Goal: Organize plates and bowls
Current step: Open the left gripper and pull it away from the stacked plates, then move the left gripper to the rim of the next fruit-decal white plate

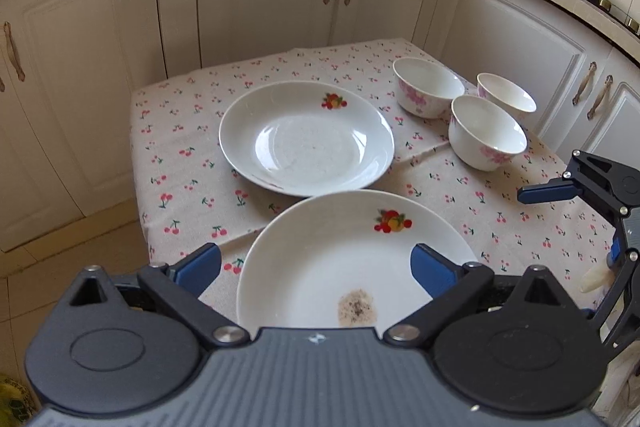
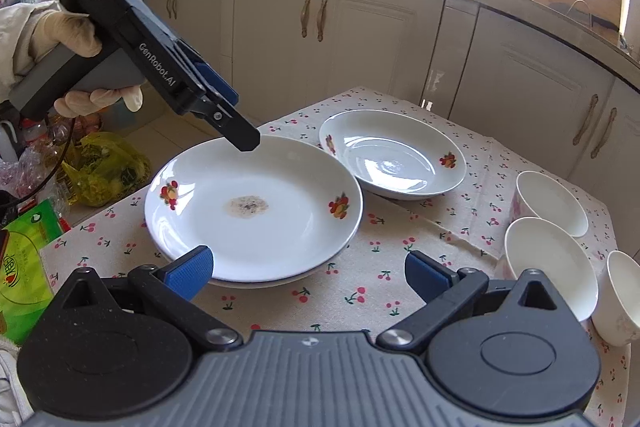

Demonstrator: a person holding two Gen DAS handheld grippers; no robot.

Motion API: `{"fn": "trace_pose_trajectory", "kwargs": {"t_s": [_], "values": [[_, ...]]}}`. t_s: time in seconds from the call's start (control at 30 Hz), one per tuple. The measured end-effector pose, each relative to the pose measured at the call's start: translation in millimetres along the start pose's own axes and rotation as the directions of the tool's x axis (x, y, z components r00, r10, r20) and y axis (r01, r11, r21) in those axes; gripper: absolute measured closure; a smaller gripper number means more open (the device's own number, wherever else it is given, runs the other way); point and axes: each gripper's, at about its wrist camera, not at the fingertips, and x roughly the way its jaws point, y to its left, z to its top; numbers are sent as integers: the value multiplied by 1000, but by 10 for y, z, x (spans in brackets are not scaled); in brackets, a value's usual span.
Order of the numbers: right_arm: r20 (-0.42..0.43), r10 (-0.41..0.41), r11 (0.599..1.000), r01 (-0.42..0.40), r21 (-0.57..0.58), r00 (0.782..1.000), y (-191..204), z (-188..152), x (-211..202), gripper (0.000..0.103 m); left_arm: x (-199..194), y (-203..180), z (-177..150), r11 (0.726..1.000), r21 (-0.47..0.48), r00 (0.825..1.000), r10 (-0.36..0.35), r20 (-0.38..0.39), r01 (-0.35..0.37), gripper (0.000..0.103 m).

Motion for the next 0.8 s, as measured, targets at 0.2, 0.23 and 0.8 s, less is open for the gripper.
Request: {"fn": "trace_pose_trajectory", "kwargs": {"t_s": [0.2, 0.23, 0.8], "values": [[12, -46, 999, 46, -9, 999, -196, 85, 37, 0, 43, 22, 89, 999, -29, 998, 28, 48, -27, 1], [12, -52, 998, 53, -15, 999, -232, 102, 56, 0, 63, 35, 106, 999, -38, 999, 21, 49, -19, 1], [-78, -79, 997, 78, -12, 994, -830, 418, 670, 0, 657, 264, 525, 997, -40, 998, 60, 18, -59, 1]]}}
